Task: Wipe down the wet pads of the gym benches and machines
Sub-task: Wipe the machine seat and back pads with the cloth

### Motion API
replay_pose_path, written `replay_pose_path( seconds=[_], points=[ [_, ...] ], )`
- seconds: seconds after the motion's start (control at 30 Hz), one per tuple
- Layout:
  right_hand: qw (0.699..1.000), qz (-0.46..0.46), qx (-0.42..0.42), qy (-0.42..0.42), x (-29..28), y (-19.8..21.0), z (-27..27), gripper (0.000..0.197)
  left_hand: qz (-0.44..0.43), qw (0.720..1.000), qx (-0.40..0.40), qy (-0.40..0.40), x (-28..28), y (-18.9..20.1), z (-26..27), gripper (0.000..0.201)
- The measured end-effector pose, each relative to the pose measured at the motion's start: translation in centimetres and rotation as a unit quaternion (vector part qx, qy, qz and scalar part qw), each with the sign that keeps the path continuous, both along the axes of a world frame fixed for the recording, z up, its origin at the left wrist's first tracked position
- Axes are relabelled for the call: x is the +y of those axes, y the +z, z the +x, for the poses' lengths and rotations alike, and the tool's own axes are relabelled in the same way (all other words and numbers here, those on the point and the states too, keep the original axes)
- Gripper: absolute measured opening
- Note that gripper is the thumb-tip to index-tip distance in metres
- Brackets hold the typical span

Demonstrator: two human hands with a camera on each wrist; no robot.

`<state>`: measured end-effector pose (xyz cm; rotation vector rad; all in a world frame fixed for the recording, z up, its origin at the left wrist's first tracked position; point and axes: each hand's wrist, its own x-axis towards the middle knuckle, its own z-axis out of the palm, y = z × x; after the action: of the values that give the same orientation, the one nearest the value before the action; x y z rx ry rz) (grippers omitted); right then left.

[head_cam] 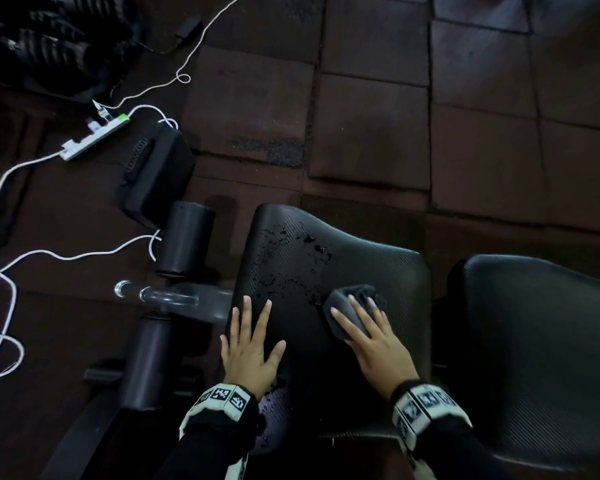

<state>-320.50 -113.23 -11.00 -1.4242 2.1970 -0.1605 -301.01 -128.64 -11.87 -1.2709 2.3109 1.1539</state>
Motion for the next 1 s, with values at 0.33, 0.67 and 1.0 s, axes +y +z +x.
replay_pose_path(
  seconds=[0.33, 0.67, 1.0],
  points=[
    [0.987, 0.025, -0.010, -0.159, -5.0, 0.6, -5.0, 0.061, 0.069, 0.985, 0.109, 0.114, 2.8, 0.7, 7.8, 0.080],
    [0.994, 0.074, -0.006, -0.075, -19.4, 1.1, -3.9, 0.055, 0.076, 0.983, 0.080, 0.146, 3.9, 0.4, 7.5, 0.085],
    [0.970, -0.001, 0.026, 0.241, -11.6, 0.0, 2.0, 0.055, 0.095, 0.981, 0.072, 0.150, 3.7, 0.5, 7.5, 0.084]
  ],
)
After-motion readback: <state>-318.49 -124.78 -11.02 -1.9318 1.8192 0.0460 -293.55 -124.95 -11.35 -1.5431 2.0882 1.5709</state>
